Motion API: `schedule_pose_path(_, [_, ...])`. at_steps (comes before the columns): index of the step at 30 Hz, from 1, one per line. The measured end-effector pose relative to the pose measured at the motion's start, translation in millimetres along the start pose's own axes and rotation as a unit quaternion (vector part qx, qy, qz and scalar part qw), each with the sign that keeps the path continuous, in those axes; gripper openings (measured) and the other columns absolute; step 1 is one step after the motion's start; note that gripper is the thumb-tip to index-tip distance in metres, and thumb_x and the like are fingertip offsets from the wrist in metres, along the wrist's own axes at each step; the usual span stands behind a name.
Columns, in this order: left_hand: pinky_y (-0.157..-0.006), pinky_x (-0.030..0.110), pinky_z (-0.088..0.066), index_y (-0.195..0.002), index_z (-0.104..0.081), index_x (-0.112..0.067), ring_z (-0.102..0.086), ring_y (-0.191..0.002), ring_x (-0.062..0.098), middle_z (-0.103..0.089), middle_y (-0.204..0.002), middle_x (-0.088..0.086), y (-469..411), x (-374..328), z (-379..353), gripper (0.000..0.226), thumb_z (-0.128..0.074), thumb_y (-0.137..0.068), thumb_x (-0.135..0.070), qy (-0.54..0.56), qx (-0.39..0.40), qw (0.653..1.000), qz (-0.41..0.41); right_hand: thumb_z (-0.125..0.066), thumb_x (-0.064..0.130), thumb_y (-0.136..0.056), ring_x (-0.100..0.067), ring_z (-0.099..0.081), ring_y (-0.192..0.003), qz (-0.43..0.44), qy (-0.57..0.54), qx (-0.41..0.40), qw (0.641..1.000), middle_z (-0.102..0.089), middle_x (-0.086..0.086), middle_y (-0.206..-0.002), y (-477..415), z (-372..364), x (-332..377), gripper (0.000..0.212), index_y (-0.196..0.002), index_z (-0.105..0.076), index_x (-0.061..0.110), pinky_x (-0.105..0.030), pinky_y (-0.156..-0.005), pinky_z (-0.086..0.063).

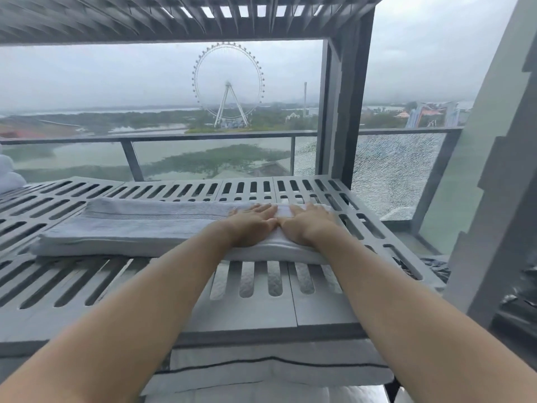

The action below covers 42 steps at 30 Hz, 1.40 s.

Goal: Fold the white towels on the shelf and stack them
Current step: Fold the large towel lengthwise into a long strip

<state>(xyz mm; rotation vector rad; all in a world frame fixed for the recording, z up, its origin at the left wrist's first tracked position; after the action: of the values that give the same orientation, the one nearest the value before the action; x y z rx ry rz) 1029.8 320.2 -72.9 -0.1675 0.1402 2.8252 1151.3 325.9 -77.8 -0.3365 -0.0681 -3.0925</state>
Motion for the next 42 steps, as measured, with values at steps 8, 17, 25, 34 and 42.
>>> schedule_pose_path(8, [-0.117, 0.051, -0.006, -0.148, -0.018, -0.027, -0.004, -0.145, 0.015, -0.009, -0.158, -0.007, -7, -3, 11, 0.051, -0.029, -0.099, -0.032, 0.015, -0.022, 0.999, -0.018, -0.044, 0.014, -0.09, -0.027, -0.054, -0.114, 0.047, -0.083, -0.155, 0.983, -0.057, -0.01, -0.126, 10, 39, -5, 0.033, -0.121, -0.056, 0.01, -0.034, -0.088, -0.044])
schedule_pose_path(17, [-0.109, 0.066, 0.002, -0.147, -0.004, -0.039, 0.005, -0.145, 0.018, 0.001, -0.158, -0.011, -14, -2, 6, 0.062, -0.017, -0.092, -0.064, -0.028, 0.006, 0.999, 0.041, -0.043, -0.004, -0.087, -0.032, -0.051, -0.114, -0.027, 0.009, -0.165, 0.986, -0.055, -0.016, -0.121, -15, 52, -12, 0.032, -0.116, -0.054, 0.002, -0.041, -0.089, -0.05])
schedule_pose_path(25, [-0.108, 0.066, 0.004, -0.147, -0.001, -0.038, 0.006, -0.145, 0.024, 0.004, -0.159, -0.005, 0, 7, -5, 0.066, -0.014, -0.089, -0.068, -0.008, -0.006, 0.995, 0.104, -0.038, 0.005, -0.091, -0.03, -0.046, -0.119, -0.041, 0.042, -0.121, 0.991, -0.056, -0.013, -0.125, -32, 36, 8, 0.034, -0.122, -0.052, 0.007, -0.034, -0.081, -0.045])
schedule_pose_path(34, [-0.106, 0.068, 0.01, -0.148, -0.009, -0.034, 0.002, -0.145, 0.03, -0.005, -0.159, -0.001, -12, 9, 9, 0.063, -0.013, -0.092, -0.063, 0.001, -0.017, 0.994, 0.104, -0.039, 0.0, -0.091, -0.029, -0.055, -0.112, -0.05, 0.006, -0.166, 0.985, -0.059, -0.011, -0.119, -39, 46, 6, 0.031, -0.116, -0.055, 0.006, -0.033, -0.078, -0.046])
schedule_pose_path(42, [-0.107, 0.068, 0.006, -0.147, -0.014, -0.037, -0.007, -0.145, 0.019, -0.013, -0.157, -0.009, -22, 13, 6, 0.059, -0.017, -0.093, -0.06, 0.003, -0.06, 0.997, 0.046, -0.044, -0.004, -0.085, -0.031, -0.058, -0.102, -0.078, -0.062, -0.192, 0.976, -0.06, -0.016, -0.109, -52, 39, 2, 0.025, -0.105, -0.059, 0.002, -0.034, -0.078, -0.047])
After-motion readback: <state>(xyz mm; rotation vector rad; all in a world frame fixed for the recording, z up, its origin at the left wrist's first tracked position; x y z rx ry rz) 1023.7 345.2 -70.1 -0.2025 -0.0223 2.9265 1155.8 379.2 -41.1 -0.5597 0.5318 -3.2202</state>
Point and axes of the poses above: each hand's wrist, its own y-axis away from the middle knuckle, its own z-axis out of the back of the hand, x = y × z, the point moved 6 cm from there along -y, towards the middle knuckle
